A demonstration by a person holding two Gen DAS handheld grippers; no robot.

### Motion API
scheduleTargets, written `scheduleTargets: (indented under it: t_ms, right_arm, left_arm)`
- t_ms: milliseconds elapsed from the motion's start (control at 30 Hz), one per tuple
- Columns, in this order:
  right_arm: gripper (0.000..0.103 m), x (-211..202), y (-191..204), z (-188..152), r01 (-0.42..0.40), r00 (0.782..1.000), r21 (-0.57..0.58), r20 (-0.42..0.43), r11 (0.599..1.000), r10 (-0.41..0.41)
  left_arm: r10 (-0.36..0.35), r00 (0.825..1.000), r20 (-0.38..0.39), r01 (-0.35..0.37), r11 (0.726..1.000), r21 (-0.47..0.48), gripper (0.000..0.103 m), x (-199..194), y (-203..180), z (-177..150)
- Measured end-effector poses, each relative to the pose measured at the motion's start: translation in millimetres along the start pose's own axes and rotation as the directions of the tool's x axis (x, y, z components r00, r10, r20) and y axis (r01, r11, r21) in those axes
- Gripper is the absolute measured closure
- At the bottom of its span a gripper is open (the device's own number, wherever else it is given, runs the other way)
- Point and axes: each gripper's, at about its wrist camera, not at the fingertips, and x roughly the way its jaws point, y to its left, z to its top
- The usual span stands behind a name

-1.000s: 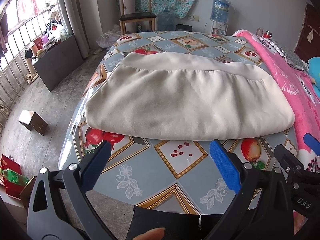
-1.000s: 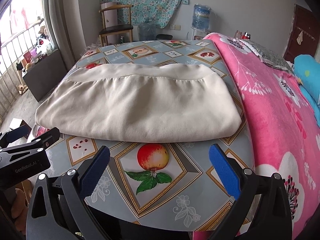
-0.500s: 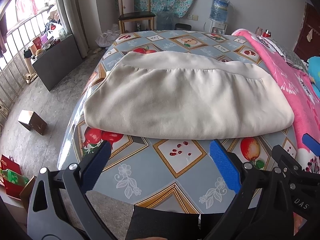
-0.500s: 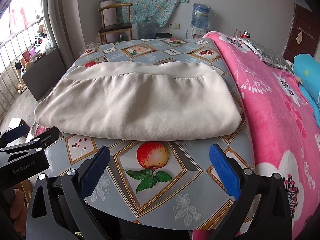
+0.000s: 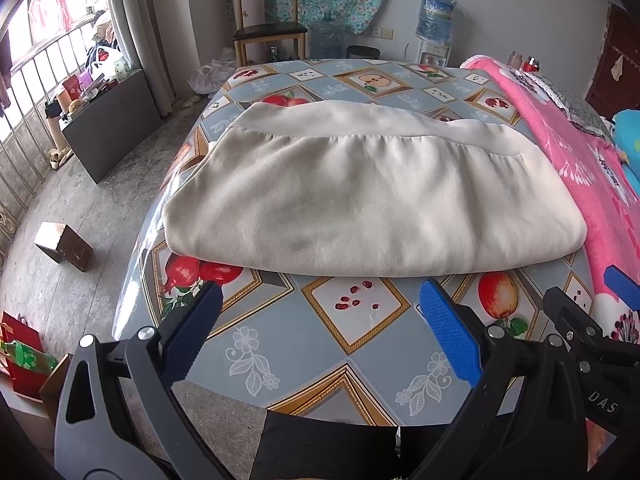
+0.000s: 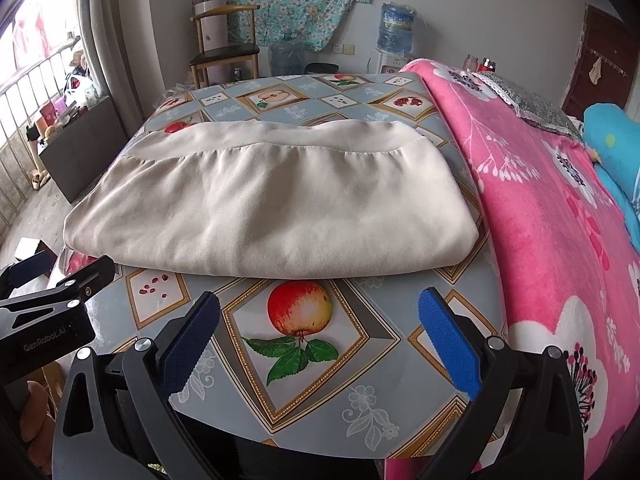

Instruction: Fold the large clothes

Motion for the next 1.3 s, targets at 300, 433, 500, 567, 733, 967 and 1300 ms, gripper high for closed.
scheduleTargets:
  t_ms: [300, 433, 500, 567, 733, 967, 1300]
  right_arm:
    - [0.006, 1.4, -2.9, 0.9, 0.008, 1.0, 0.011, -0.004, 1.0, -0.008]
    - [0.006, 2.2, -3.0, 0.5, 0.01, 1.0, 0.012, -0.007, 1.0, -0.01]
    - [0.006, 2.3, -3.2, 0.6, 0.011, 1.0, 0.012, -0.008, 1.0, -0.011]
    - [0.006, 2.4, -3.2, 0.6, 0.012, 1.0, 0.012, -0.007, 1.0, -0.012]
    - [0.006, 2.7, -3.6, 0.7, 0.012, 1.0, 0.013, -0.008, 1.0, -0.012]
    - [0.006, 3.2, -4.8, 0.4, 0.016, 1.0, 0.014, -0.009, 1.0, -0.016]
    - [0.006, 3.3, -4.6, 0.6, 0.016, 1.0, 0.013, -0.01, 1.0, -0.016]
  left_arm:
    - [-0.005, 1.0, -0.002, 0.005, 1.0, 0.004, 0.008, 0.4, -0.3, 0.5]
    - [-0.005, 1.0, -0.003, 0.005, 1.0, 0.002, 0.008, 0.5, 0.0, 0.5]
    - [-0.005, 1.0, -0.004, 0.005, 1.0, 0.002, 0.008, 0.5, -0.1, 0.5]
    - [-0.006, 1.0, -0.003, 0.006, 1.0, 0.002, 0.008, 0.3, -0.4, 0.3]
    - [-0.005, 1.0, -0.004, 0.005, 1.0, 0.003, 0.008, 0.4, -0.4, 0.3]
    - [-0.005, 1.0, -0.002, 0.005, 1.0, 0.002, 0.008, 0.2, -0.5, 0.3]
    - [-0.005, 1.0, -0.002, 0.005, 1.0, 0.001, 0.008, -0.3, -0.1, 0.8]
